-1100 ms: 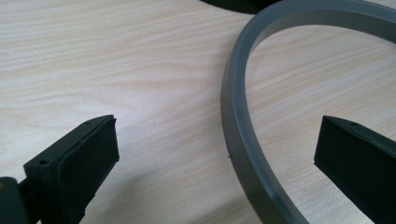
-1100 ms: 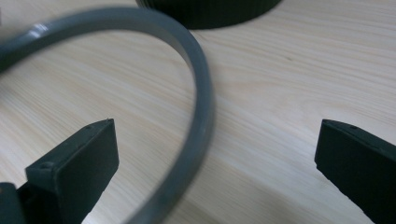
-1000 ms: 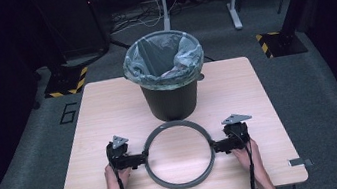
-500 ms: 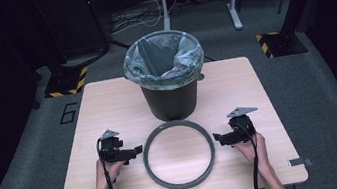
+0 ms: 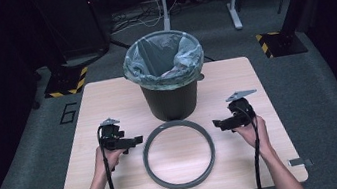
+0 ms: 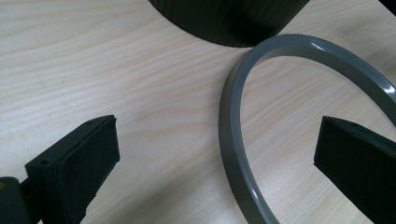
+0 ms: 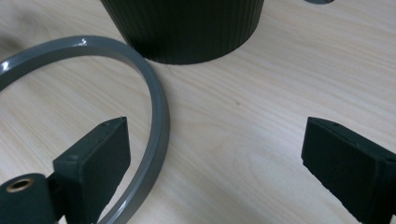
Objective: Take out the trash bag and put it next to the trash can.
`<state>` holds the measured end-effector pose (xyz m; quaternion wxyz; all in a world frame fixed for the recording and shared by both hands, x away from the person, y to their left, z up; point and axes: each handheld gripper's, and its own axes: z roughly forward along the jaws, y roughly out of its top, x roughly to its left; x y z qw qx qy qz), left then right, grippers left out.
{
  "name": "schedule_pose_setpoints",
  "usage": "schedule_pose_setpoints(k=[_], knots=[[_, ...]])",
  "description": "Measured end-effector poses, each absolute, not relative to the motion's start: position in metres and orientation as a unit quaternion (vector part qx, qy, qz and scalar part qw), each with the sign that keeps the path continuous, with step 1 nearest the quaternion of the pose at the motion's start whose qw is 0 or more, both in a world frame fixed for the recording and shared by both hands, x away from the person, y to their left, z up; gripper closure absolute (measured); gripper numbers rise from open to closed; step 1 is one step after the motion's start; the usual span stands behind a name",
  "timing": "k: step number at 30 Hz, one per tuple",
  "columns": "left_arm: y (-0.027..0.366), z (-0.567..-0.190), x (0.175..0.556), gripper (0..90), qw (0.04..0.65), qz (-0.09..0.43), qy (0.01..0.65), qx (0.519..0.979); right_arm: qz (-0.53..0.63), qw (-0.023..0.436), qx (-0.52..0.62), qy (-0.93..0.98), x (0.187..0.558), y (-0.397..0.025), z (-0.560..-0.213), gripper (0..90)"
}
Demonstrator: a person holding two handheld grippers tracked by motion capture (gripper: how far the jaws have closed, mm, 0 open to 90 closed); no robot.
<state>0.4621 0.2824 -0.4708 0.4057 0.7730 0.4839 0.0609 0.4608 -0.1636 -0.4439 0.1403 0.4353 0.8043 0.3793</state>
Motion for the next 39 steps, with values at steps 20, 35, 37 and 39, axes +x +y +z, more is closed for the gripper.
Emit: schedule_pose_setpoints(k=[20,35,37,39], knots=[[0.285,-0.418,0.502,4.6,0.397,0.091,0.474,0.781,0.384,0.118,0.431,0.808,0.507,-0.159,-0.397,8.8],[0.297,-0.39,0.527,0.2,0.41,0.091,0.486,0.766,0.404,0.128,0.438,0.793,0.527,-0.167,-0.367,9.3],[0.297,-0.385,0.531,0.2,0.408,0.091,0.487,0.767,0.4,0.133,0.436,0.795,0.53,-0.166,-0.363,9.3],[0.298,-0.379,0.533,0.2,0.402,0.095,0.486,0.77,0.397,0.135,0.437,0.796,0.534,-0.165,-0.357,9.3]])
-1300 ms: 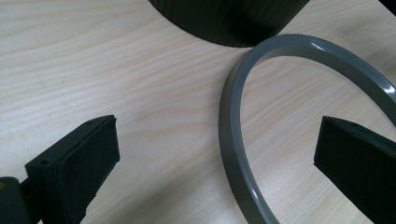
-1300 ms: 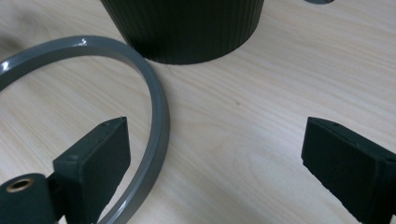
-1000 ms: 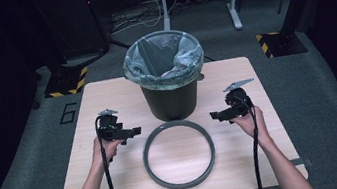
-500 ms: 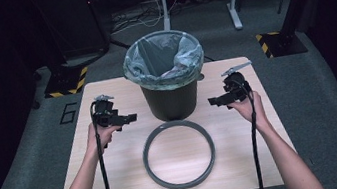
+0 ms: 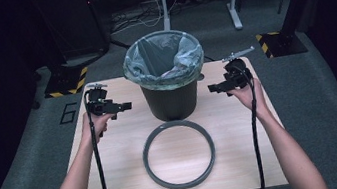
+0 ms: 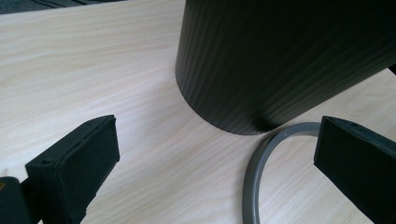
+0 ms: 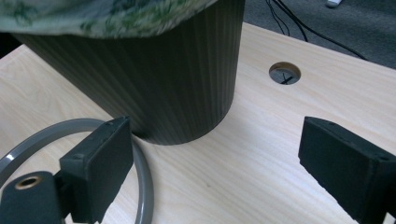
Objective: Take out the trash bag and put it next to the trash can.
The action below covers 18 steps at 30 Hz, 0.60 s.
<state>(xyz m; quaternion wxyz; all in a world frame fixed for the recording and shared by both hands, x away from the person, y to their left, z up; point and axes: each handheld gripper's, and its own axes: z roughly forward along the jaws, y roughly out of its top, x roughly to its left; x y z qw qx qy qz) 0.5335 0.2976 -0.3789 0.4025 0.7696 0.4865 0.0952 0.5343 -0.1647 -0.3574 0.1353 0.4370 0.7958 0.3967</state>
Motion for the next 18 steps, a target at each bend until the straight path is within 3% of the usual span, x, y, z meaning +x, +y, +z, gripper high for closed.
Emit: schedule_pose_setpoints(k=[18], knots=[[0.303,-0.31,0.556,0.2,0.414,0.126,0.494,0.754,0.421,0.16,0.437,0.778,0.555,-0.159,-0.299,13.7]])
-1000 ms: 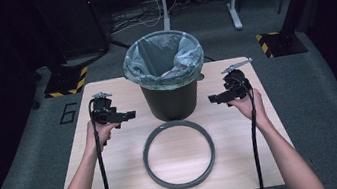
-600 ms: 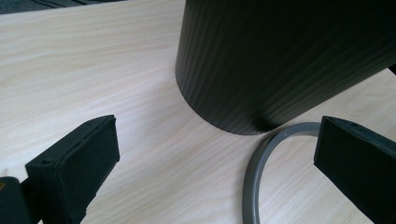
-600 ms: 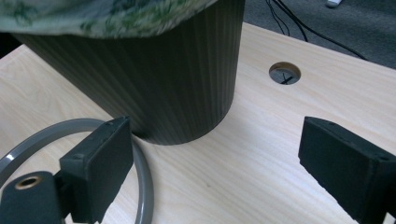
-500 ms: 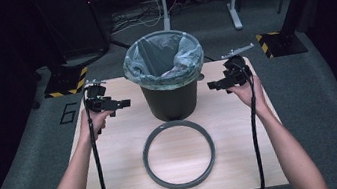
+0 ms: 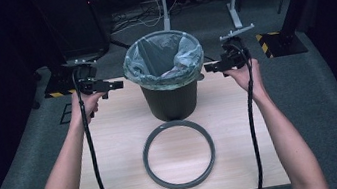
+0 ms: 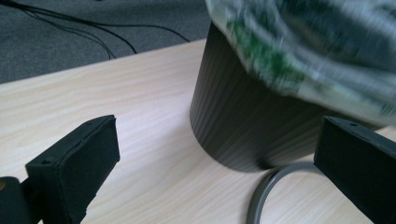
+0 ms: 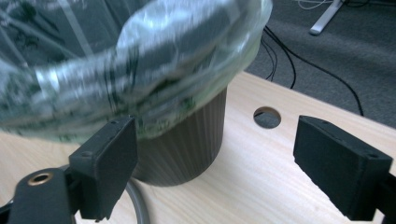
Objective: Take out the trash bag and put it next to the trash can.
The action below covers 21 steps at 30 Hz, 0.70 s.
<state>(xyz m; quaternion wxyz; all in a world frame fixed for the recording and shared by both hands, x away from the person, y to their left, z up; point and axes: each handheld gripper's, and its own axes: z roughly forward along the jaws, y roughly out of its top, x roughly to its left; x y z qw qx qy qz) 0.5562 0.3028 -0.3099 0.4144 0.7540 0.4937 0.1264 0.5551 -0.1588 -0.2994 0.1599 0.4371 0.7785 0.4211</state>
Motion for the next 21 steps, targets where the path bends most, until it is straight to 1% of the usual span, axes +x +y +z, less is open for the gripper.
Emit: schedule_pose_setpoints(k=[9,15,18,19,21], knots=[[0.298,-0.282,0.569,0.2,0.417,0.138,0.495,0.749,0.428,0.171,0.44,0.771,0.565,-0.156,-0.276,15.4],[0.29,-0.273,0.58,1.0,0.418,0.139,0.499,0.746,0.427,0.171,0.444,0.769,0.574,-0.149,-0.267,21.6],[0.284,-0.271,0.586,4.4,0.419,0.136,0.499,0.746,0.424,0.174,0.445,0.769,0.578,-0.145,-0.264,26.4],[0.282,-0.27,0.588,7.3,0.418,0.136,0.502,0.745,0.421,0.174,0.447,0.77,0.581,-0.143,-0.263,30.6],[0.278,-0.27,0.593,13.1,0.418,0.131,0.505,0.744,0.415,0.175,0.45,0.771,0.584,-0.139,-0.262,33.3]])
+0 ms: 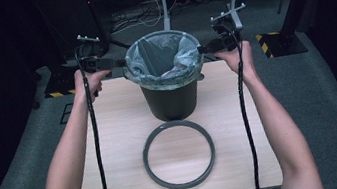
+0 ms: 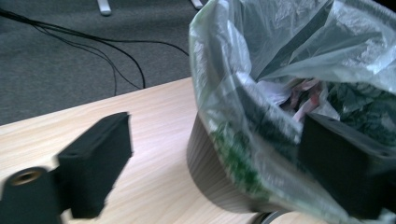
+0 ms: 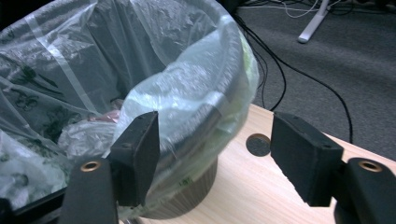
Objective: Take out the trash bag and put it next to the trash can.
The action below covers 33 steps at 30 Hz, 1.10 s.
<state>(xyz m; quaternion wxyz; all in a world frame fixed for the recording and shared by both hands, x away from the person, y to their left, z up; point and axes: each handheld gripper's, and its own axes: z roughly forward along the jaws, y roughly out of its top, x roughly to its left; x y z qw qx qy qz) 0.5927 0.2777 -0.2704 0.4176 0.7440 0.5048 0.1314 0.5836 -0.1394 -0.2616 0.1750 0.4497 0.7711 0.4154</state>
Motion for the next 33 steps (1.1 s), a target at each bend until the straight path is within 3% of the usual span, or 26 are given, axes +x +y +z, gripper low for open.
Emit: schedule_pose_setpoints(k=[6,10,14,17,25,27,31,32,33], knots=[[0.268,-0.269,0.603,25.7,0.425,0.115,0.503,0.744,0.404,0.177,0.454,0.774,0.592,-0.129,-0.259,45.2],[0.261,-0.268,0.605,40.7,0.422,0.122,0.497,0.748,0.394,0.173,0.459,0.777,0.598,-0.123,-0.26,52.8],[0.252,-0.266,0.605,55.2,0.41,0.132,0.48,0.764,0.392,0.172,0.46,0.778,0.601,-0.119,-0.26,66.4],[0.244,-0.264,0.604,64.7,0.395,0.146,0.468,0.777,0.387,0.179,0.46,0.779,0.6,-0.115,-0.26,70.4],[0.232,-0.258,0.6,73.8,0.368,0.204,0.465,0.779,0.374,0.212,0.46,0.777,0.595,-0.108,-0.255,78.5],[0.228,-0.258,0.598,76.5,0.364,0.227,0.462,0.776,0.374,0.219,0.458,0.776,0.594,-0.107,-0.254,86.5],[0.221,-0.256,0.596,78.4,0.347,0.251,0.457,0.78,0.367,0.23,0.456,0.777,0.594,-0.103,-0.254,89.9],[0.221,-0.255,0.595,80.3,0.351,0.254,0.453,0.779,0.367,0.23,0.457,0.777,0.594,-0.101,-0.254,90.0],[0.22,-0.255,0.595,88.3,0.348,0.254,0.453,0.78,0.367,0.231,0.458,0.776,0.594,-0.101,-0.254,90.0]])
